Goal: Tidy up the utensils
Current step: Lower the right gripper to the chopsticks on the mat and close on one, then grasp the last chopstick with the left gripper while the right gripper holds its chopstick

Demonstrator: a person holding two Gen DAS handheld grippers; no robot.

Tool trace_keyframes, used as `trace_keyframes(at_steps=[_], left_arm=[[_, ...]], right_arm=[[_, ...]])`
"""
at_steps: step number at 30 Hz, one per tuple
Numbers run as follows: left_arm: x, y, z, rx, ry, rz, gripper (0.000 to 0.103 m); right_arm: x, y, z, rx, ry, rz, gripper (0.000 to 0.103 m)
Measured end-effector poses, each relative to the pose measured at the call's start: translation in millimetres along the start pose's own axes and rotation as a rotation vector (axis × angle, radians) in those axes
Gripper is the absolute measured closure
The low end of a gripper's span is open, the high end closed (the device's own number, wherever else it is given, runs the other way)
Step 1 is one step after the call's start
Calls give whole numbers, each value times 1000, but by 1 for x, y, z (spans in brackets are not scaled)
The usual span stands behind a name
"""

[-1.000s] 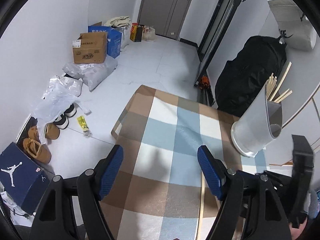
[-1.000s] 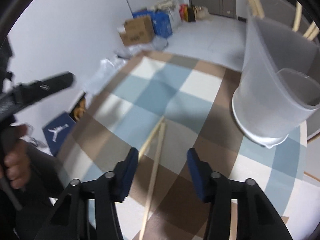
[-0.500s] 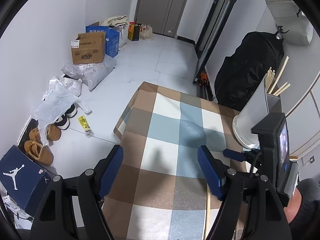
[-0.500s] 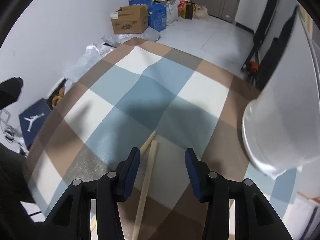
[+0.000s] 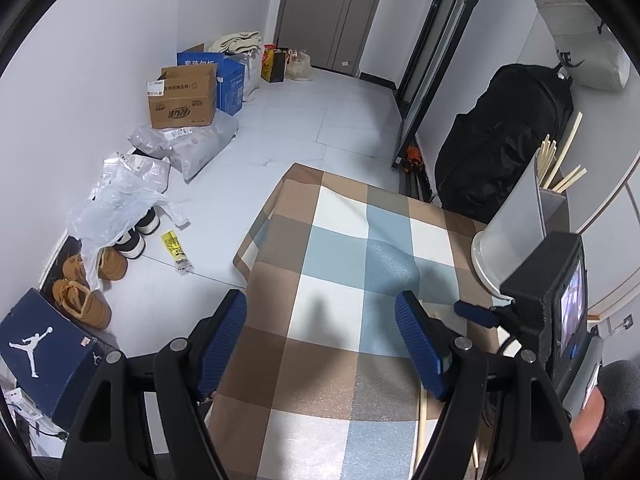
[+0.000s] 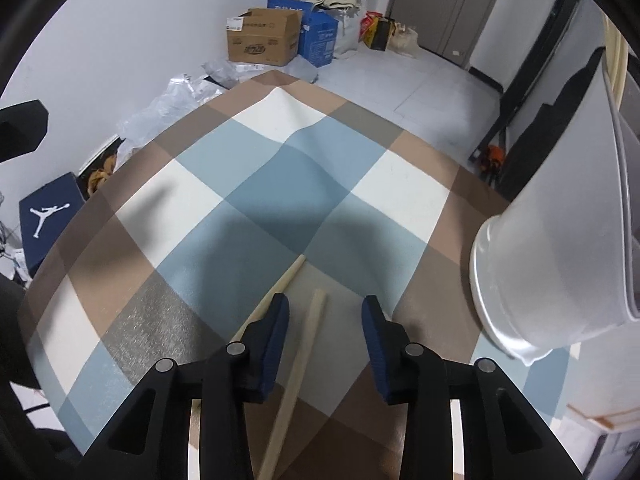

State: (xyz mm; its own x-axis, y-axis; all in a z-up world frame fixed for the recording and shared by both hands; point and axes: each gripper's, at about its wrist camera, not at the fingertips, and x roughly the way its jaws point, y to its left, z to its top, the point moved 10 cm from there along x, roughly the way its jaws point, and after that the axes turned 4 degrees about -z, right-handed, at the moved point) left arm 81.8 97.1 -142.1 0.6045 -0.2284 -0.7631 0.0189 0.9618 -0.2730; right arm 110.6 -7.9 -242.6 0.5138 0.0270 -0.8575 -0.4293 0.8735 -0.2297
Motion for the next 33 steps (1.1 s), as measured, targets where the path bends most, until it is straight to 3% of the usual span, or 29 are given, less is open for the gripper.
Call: trace_keyframes(at_steps=[5,7,9,19,26,33], left_arm=[[1,-2,-2,28,-1,19,30],[3,-2,-3,34,2,33,30],[6,-1,-5,32,11,30,30],[22,-21,-18,100,67,26,30],[40,-47,-31,137,157,-12,30],[62,-70,-41,164,241,3,31]], right_arm=[[2,0,3,15,6,-1,69],[1,2,2,32,13,38,79],[1,1,-1,32,15,35,97],[-38,-31,-1,254,-109,172,98],[-94,-56,13,318,-268,207,98],[-136,-89,7,381,-385,210,98]])
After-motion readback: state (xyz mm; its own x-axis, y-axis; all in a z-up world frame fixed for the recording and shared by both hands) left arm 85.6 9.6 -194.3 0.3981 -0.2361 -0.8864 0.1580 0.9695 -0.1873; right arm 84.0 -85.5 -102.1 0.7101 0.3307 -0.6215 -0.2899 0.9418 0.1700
